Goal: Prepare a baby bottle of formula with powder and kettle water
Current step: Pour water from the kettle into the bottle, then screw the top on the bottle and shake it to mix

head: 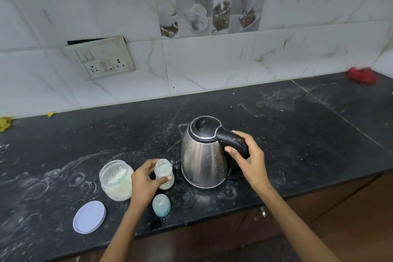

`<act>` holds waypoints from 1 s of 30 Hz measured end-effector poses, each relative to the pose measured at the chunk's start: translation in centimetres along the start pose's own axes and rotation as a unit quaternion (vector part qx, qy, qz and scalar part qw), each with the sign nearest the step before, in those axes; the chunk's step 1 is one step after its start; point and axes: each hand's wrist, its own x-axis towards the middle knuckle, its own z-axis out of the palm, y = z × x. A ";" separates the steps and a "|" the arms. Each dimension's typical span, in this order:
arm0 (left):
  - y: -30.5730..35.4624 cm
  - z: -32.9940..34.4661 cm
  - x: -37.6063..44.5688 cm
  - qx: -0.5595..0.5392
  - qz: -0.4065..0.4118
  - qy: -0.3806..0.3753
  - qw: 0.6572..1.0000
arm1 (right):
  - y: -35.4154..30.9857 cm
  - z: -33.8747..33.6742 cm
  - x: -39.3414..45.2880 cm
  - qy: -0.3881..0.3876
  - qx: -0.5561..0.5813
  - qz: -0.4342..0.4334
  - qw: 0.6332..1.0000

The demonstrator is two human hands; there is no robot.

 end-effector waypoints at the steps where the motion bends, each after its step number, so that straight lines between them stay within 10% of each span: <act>1: -0.1 0.0 0.0 0.001 -0.001 -0.003 1.000 | 0.1 -0.1 0.0 0.001 -0.050 -0.016 0.999; 7: -0.1 0.0 -0.4 0.012 -0.001 0.000 1.000 | -1.9 1.8 -2.5 0.143 -0.172 -0.124 0.967; 13: -0.2 -0.7 -1.0 0.027 -0.009 -0.010 1.000 | -3.1 6.9 -6.2 -0.005 -0.142 -0.240 0.960; 21: 0.0 -1.5 -1.3 0.044 0.009 -0.016 0.999 | -0.2 13.9 -10.7 -0.165 -0.152 -0.120 0.967; 30: -1.1 -1.7 -0.8 0.054 0.028 -0.040 0.997 | 0.8 16.6 -11.3 -0.167 -0.223 -0.015 0.960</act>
